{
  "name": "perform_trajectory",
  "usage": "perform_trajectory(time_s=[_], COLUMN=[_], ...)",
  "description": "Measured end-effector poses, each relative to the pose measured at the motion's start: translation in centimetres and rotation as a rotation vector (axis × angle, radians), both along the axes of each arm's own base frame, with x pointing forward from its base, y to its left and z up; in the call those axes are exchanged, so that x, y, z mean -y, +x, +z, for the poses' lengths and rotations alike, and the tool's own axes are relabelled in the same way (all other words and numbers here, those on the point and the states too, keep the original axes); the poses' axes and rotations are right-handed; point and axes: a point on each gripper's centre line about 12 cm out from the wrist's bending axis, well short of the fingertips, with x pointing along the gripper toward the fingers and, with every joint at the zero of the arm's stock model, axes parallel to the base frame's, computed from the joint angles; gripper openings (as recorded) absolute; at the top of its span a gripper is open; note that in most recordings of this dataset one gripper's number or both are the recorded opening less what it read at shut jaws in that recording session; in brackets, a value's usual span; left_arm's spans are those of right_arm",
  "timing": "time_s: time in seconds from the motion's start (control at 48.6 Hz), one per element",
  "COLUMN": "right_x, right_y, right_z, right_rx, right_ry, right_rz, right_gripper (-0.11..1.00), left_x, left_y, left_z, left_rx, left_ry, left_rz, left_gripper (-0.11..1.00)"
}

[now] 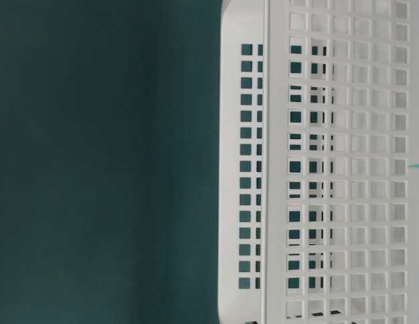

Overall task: Lift the white basket with both hands.
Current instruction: 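Move both grippers inward toward the short ends of the white basket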

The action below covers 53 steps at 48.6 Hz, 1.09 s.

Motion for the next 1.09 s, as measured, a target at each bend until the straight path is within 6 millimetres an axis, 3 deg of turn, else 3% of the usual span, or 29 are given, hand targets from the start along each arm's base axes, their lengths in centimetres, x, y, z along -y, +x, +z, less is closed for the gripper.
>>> perform_trajectory(time_s=[0.123,0.206,0.535,0.617,0.802,1.091], right_x=[0.2,0.4,1.6,2.2,2.9,3.0], right_y=[0.0,0.1,1.8,2.3,3.8,6.7], right_z=[0.0,-0.3,-1.1,-2.3,-5.4,-6.7], right_rx=[-0.006,-0.041,-0.294,-0.390,-0.640,-0.854], right_ry=[0.079,0.210,0.752,0.861,1.001,1.069], right_rz=[-0.006,-0.012,-0.101,-0.166,-0.291,-0.368], right_gripper=[0.03,0.02,0.02,0.02,0.02,0.02], left_x=[0.0,0.1,0.1,0.0,-0.3,-1.8], left_y=[0.1,0.1,1.4,2.0,3.8,5.9], left_z=[0.0,0.0,-0.3,-0.7,-1.6,-3.4], left_rx=[-0.019,-0.032,-0.203,-0.271,-0.399,-0.564], left_ry=[-0.101,-0.218,-0.629,-0.752,-0.911,-1.035], left_rz=[-0.013,-0.027,-0.006,0.027,0.113,0.291], left_gripper=[0.02,-0.04,-0.04,-0.04,-0.04,-0.04])
